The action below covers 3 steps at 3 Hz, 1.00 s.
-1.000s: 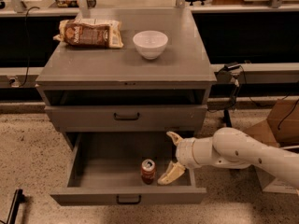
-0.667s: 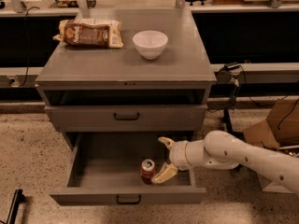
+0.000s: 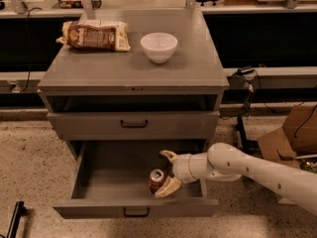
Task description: Pick coke can from middle drawer and place on counter
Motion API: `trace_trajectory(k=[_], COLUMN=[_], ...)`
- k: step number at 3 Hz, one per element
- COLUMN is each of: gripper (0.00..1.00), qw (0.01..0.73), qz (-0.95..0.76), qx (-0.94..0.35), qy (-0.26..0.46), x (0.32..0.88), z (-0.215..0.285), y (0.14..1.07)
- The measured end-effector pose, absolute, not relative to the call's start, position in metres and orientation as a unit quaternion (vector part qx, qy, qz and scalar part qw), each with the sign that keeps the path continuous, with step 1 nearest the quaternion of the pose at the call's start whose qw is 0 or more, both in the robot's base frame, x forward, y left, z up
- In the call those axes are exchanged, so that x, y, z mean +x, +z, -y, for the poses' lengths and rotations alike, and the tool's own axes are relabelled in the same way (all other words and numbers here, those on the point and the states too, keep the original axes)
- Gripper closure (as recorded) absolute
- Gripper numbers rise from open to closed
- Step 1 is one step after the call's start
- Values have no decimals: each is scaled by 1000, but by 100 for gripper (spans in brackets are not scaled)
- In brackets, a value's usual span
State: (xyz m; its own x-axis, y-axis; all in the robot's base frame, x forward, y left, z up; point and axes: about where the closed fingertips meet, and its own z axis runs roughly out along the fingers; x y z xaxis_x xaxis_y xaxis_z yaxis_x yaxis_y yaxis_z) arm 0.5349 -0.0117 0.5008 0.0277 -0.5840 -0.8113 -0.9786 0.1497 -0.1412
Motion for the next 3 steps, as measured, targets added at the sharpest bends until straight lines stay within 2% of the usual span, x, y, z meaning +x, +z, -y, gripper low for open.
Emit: trace_trajectory(k=[2,3], gripper=[21,24], qw=[400,402], qz=[-630,-629], qx=[-601,-594], qy=[286,299], x=[541,543], z=[-13,-17], y=[474,464])
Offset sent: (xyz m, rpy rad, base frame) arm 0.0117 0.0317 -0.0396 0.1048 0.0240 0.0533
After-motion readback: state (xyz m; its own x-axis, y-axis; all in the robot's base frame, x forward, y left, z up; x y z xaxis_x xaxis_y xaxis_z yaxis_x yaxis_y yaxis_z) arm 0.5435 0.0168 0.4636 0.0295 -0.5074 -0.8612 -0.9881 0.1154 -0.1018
